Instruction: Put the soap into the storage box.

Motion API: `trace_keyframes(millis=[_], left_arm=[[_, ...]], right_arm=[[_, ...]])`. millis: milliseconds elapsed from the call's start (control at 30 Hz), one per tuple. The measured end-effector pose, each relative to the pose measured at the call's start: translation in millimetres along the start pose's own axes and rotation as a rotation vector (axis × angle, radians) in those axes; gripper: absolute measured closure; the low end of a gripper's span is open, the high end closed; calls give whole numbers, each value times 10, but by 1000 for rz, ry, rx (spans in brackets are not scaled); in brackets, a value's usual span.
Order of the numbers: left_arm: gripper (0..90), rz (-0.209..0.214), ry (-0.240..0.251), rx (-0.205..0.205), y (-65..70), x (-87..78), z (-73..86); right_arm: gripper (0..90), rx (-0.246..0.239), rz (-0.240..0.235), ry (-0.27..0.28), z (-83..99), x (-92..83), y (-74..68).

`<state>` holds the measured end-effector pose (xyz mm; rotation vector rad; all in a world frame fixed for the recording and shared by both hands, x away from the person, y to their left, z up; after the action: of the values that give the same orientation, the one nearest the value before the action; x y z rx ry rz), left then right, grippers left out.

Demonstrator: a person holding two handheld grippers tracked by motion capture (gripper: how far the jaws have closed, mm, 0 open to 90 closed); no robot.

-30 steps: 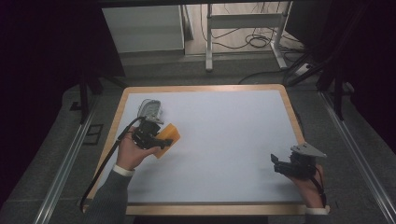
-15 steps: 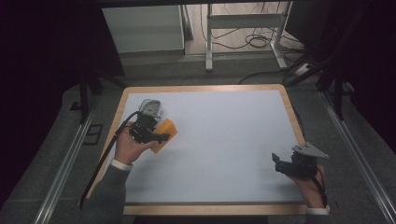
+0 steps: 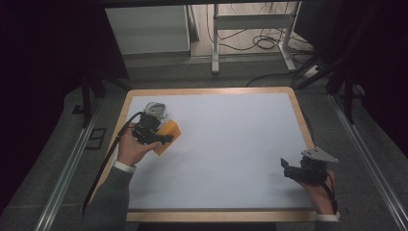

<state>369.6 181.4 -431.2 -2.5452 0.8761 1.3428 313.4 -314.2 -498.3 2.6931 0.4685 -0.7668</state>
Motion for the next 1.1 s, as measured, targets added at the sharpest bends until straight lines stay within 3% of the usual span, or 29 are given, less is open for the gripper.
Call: trace_keyframes(millis=[800,1100], left_arm=[[611,-7,11,-26,-117,-13,-118],[611,-10,14,-45,-220,25,-179]], right_arm=[[93,5,7,0,1,-10,12],[93,4,6,0,6,-9,22]])
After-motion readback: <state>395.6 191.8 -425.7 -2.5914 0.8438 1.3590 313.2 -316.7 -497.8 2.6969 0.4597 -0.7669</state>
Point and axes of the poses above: each handheld gripper's, and its own axes: x roughly forward along the jaws, z roughly out of its underside, y roughly to its right, the point moved 1 cm from there along x, roughly forward along the jaws, and after that the axes turned 6 degrees about -x, right-handed, at the moved point
